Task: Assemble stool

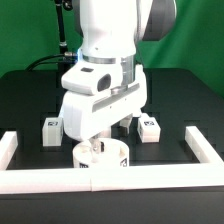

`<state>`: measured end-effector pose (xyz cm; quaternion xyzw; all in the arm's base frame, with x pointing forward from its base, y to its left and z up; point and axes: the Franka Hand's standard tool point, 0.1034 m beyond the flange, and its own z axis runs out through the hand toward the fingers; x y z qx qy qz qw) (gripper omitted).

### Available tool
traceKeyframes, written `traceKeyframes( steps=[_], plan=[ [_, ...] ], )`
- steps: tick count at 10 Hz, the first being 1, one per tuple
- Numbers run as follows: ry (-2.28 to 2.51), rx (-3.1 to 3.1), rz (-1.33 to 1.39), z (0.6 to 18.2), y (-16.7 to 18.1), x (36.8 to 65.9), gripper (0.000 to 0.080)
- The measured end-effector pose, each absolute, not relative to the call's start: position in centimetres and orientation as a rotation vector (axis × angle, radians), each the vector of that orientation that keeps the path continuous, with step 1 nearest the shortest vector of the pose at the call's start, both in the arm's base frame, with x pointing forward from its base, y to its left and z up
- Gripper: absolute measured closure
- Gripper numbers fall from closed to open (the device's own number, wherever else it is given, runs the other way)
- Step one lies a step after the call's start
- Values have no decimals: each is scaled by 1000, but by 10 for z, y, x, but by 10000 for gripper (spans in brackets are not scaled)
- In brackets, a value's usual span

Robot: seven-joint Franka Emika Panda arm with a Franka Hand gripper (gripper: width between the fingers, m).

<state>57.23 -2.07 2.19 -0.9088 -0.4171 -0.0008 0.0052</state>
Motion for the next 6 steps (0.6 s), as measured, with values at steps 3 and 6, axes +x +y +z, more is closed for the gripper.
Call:
traceKeyframes(
  steps=[3, 6],
  plan=[
    [-1279, -2854, 3, 11, -15, 569, 150],
    [-1282, -2854, 3, 12, -16, 570, 409]
  ],
)
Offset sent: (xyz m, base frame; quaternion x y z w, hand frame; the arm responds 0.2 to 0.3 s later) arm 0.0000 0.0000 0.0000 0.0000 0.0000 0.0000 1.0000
